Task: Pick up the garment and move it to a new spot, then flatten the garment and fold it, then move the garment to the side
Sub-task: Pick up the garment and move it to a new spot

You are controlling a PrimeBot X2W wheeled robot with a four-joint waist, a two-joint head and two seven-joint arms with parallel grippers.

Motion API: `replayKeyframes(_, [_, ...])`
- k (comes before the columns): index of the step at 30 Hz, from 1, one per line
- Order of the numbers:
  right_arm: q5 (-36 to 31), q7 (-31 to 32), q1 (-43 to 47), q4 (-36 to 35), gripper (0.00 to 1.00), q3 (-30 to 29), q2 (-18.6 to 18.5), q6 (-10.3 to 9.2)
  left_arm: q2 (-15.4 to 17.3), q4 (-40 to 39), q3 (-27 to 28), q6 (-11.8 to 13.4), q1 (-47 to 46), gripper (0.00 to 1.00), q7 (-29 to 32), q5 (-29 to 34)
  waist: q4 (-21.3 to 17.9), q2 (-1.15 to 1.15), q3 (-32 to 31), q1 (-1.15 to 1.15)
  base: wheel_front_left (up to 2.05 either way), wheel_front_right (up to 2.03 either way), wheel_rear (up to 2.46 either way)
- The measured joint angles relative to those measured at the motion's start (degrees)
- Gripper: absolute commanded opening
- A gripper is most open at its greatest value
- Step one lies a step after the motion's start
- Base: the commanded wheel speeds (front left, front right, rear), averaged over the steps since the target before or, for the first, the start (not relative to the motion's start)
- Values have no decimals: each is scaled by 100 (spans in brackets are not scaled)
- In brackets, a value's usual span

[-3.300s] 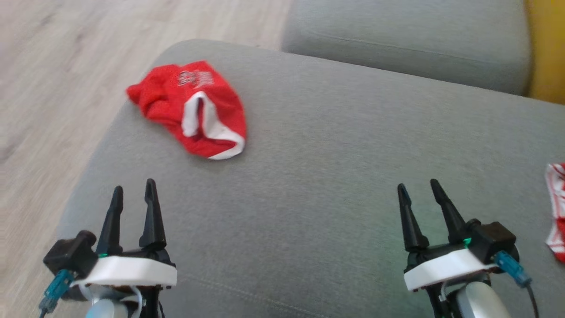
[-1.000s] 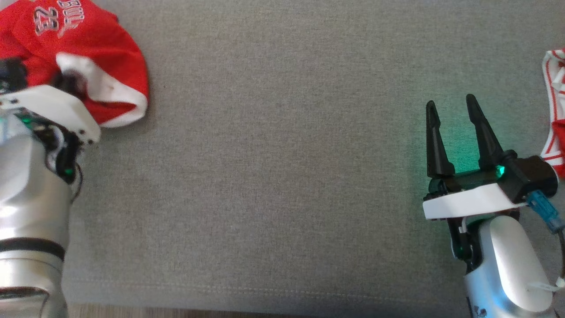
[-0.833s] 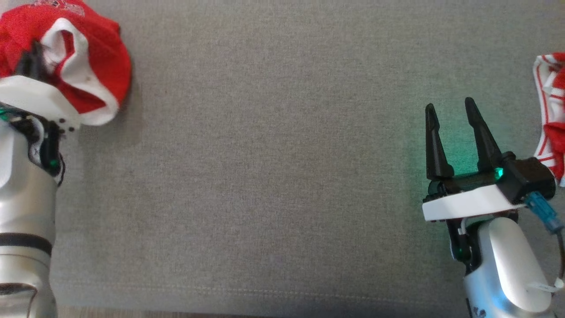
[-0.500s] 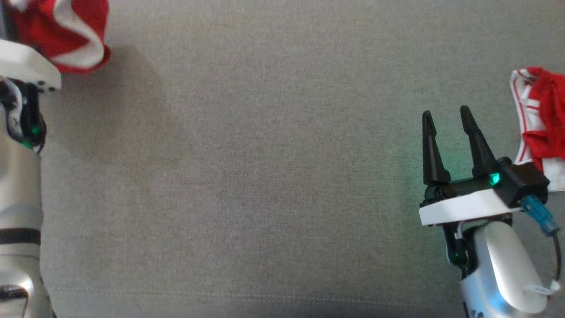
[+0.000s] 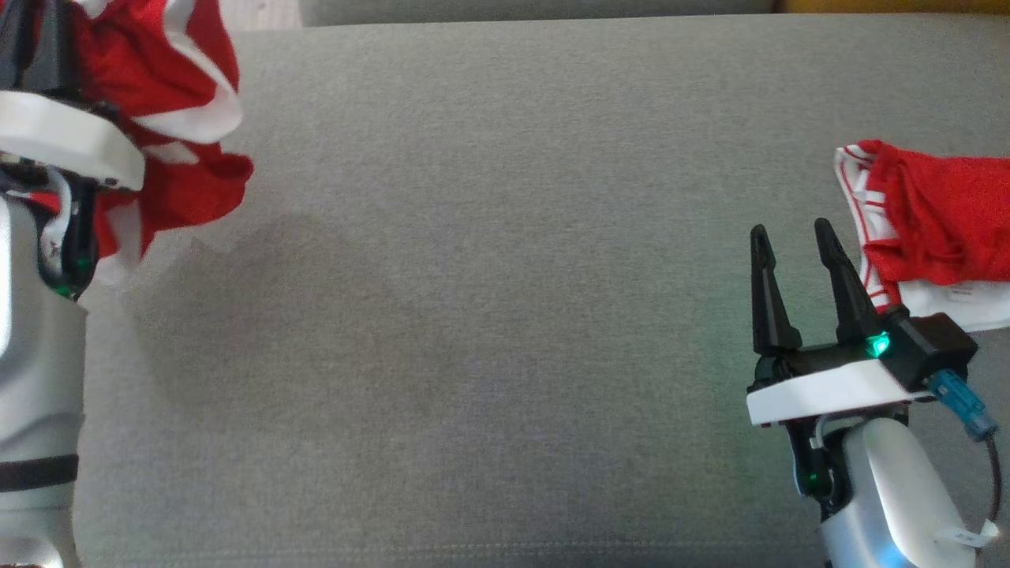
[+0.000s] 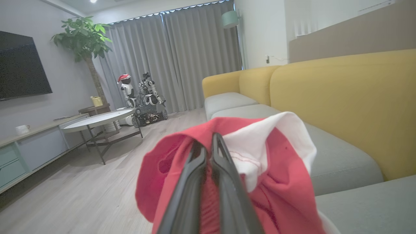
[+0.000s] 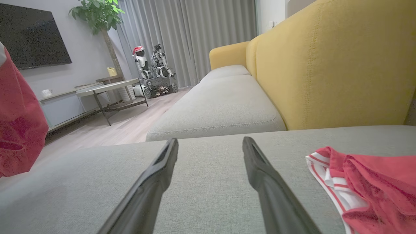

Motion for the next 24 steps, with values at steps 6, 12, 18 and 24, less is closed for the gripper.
replayKeyframes(6, [99,0,4,-32,100,-7,1,0,70,-557,-699,-318,36,0,615,9,-231,0,-63,0,0,0,0])
replayKeyframes(12, [165,-1,3,-66,100,14,1,0,55,-855,-1780,-394,123,0,1058,-65,-488,0,-56,0,0,0,0])
replayKeyframes(18, [303,-1,-12,-102,100,130,2,0,-49,-784,-3368,-437,104,0,1212,-488,-900,0,53,0,0,0,0])
replayKeyframes(24, [450,-8,-25,-103,100,187,1,0,-737,-125,-4223,-437,-6,100,1012,-760,-1421,0,208,0,0,0,0])
